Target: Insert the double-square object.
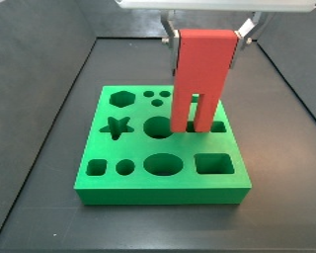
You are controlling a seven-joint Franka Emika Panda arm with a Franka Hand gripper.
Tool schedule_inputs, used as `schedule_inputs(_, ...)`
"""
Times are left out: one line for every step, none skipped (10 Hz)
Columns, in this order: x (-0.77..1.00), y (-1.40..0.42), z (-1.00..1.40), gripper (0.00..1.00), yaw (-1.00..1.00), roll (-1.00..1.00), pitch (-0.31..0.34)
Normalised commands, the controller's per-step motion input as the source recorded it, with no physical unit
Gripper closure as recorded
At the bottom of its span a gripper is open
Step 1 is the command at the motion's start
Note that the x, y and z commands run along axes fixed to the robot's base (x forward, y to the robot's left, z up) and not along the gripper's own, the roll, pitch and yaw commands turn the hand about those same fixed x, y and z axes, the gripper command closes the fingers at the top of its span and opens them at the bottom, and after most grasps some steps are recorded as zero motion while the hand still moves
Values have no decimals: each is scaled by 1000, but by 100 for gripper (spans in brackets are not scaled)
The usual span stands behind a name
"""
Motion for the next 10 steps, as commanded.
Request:
schedule_inputs(886, 0, -291, 100, -63, -193, -99)
schedule_inputs(663, 49, -271, 100, -31, -297, -227)
schedule_inputs(597, 0, -197, 100, -63, -151, -204)
schedule_inputs(477, 0, -206, 100, 0, 59, 0)
schedule_inputs(240, 9, -246, 100, 137, 207, 7)
schedule_inputs(46, 0, -226, 100, 194, 303, 21)
schedule_inputs(20, 0, -157, 100, 146, 347, 71)
schedule_inputs(29, 0, -126, 100, 0, 330, 127)
schedule_inputs(0, 0, -100, 100, -60, 320, 139)
schedule_inputs(0, -6, -154, 100, -129, 237, 123)
